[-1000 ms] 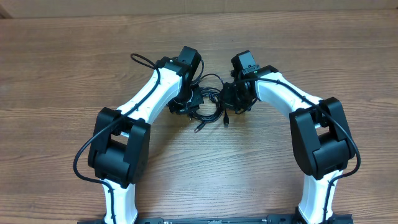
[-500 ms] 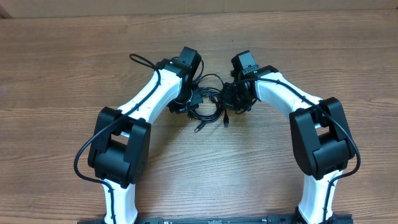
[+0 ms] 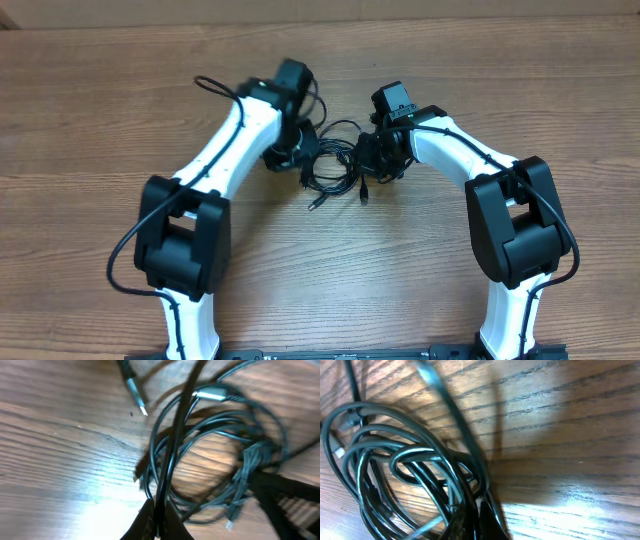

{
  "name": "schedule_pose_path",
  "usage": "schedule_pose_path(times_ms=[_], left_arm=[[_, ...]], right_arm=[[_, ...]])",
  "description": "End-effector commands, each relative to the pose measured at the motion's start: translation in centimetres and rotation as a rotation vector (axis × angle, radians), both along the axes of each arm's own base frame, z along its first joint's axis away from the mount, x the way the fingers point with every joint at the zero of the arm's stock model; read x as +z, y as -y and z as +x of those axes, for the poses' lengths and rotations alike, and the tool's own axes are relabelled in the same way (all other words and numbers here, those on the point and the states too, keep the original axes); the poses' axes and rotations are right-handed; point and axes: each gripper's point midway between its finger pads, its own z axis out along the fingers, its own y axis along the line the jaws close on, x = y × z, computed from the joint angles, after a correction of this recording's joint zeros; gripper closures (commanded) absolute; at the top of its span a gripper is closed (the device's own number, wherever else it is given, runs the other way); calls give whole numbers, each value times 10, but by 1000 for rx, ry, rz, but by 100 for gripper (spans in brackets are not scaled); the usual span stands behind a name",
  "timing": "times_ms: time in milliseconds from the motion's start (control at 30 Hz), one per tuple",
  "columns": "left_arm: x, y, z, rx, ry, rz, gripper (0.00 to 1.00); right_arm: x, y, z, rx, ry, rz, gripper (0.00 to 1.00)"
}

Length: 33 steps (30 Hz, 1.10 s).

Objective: Untangle cables
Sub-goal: 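Pull the gripped cable far up-left with the left gripper, stretching it out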

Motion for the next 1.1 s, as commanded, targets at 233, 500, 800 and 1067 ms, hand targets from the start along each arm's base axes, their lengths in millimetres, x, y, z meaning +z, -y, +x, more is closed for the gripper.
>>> schedule_pose_path(times_ms=[233, 500, 800, 1067], left_arm=[[143, -35, 18, 40, 321, -116, 96], [212, -58, 7, 88, 509, -158, 96], [294, -77, -15, 121, 753, -234, 96], [351, -99, -35, 161, 944, -264, 96]], right_arm=[[-5, 9, -2, -14, 1, -44, 96], [-5, 8, -3, -14, 0, -44, 96], [-5, 8, -3, -14, 0, -44, 95], [-5, 8, -3, -14, 0, -44, 92]])
